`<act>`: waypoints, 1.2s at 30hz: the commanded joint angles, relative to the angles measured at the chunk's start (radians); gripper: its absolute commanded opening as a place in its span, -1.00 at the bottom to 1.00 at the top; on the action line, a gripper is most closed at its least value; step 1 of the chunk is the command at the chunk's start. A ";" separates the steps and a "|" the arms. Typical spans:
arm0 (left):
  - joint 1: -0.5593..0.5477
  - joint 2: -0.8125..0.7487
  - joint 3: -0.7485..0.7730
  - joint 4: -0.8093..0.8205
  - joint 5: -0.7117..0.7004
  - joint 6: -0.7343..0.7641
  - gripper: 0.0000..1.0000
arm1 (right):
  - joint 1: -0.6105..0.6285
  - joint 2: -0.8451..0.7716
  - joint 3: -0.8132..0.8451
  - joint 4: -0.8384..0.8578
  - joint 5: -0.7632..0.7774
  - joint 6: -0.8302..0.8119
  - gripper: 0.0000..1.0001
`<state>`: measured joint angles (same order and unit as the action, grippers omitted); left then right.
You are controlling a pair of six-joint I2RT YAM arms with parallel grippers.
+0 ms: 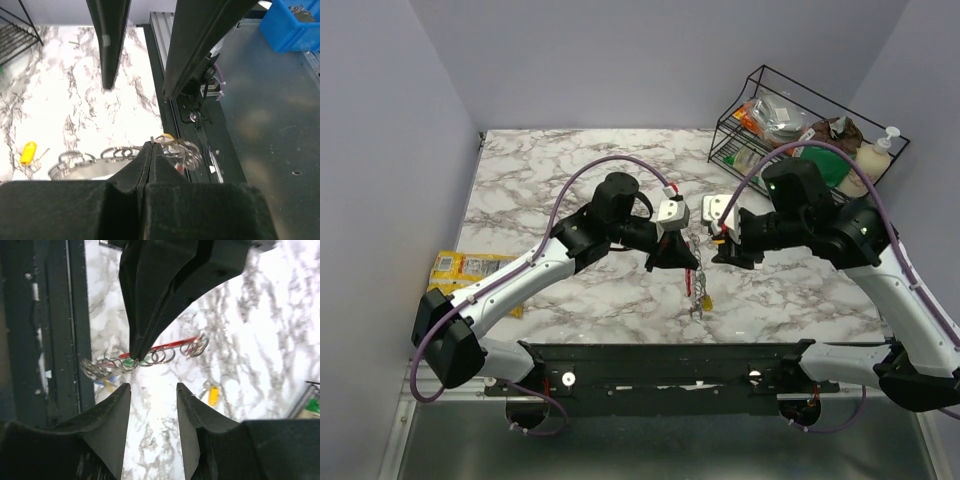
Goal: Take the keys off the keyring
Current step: Remove the key from the keyring.
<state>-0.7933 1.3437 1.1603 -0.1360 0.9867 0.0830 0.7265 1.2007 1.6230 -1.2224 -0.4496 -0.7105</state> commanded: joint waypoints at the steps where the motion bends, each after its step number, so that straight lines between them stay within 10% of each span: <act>1: -0.003 -0.002 -0.008 -0.017 -0.023 0.017 -1.00 | 0.002 -0.047 -0.029 0.092 0.042 0.031 0.04; 36: 0.000 -0.023 0.039 -0.093 0.049 0.055 -1.00 | -0.237 -0.141 -0.514 0.432 -0.498 0.048 -0.08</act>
<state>-0.7933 1.3483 1.1557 -0.2268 0.9913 0.1215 0.4999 1.0401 1.1255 -0.8227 -0.8402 -0.6399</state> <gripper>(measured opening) 0.009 0.463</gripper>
